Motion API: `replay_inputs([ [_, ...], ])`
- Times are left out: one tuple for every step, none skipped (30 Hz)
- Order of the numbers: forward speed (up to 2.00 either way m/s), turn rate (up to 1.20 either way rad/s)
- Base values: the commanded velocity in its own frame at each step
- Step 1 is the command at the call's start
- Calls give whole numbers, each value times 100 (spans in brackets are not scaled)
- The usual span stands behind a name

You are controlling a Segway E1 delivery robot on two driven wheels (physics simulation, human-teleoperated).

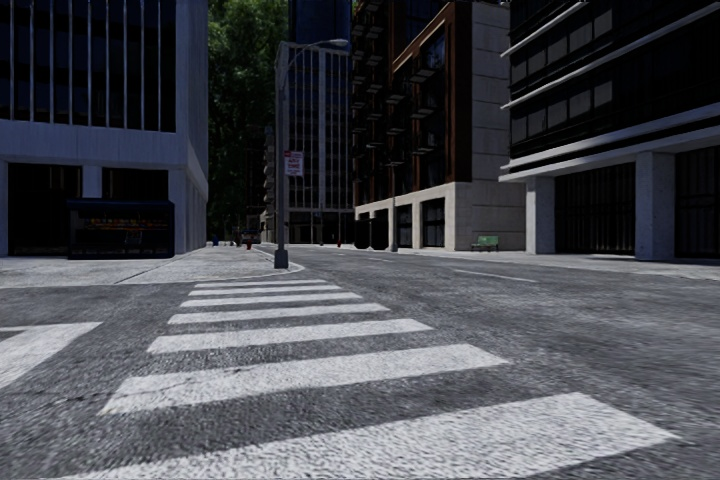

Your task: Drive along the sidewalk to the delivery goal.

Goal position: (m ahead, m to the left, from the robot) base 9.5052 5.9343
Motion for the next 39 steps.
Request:
replay_inputs([
  [127, 66],
  [127, 65],
  [127, 65],
  [127, 65],
  [128, 65],
  [130, 64],
  [132, 61],
  [132, 54],
  [132, 52],
  [132, 52],
  [133, 0],
  [133, 0],
  [133, 0],
  [133, 0],
  [133, 0],
  [133, 0],
  [133, 0],
  [133, 0],
  [133, 0],
  [133, 0],
  [145, 0],
  [200, 0],
  [200, 0],
  [200, 0],
  [200, 0],
  [200, 0],
  [200, 0],
  [200, 0],
  [200, 5],
  [200, 15],
  [200, 15],
  [200, 23],
  [200, 26],
  [200, 30],
  [200, 31],
  [200, 31],
  [200, 32],
  [200, 33],
  [200, 35],
])
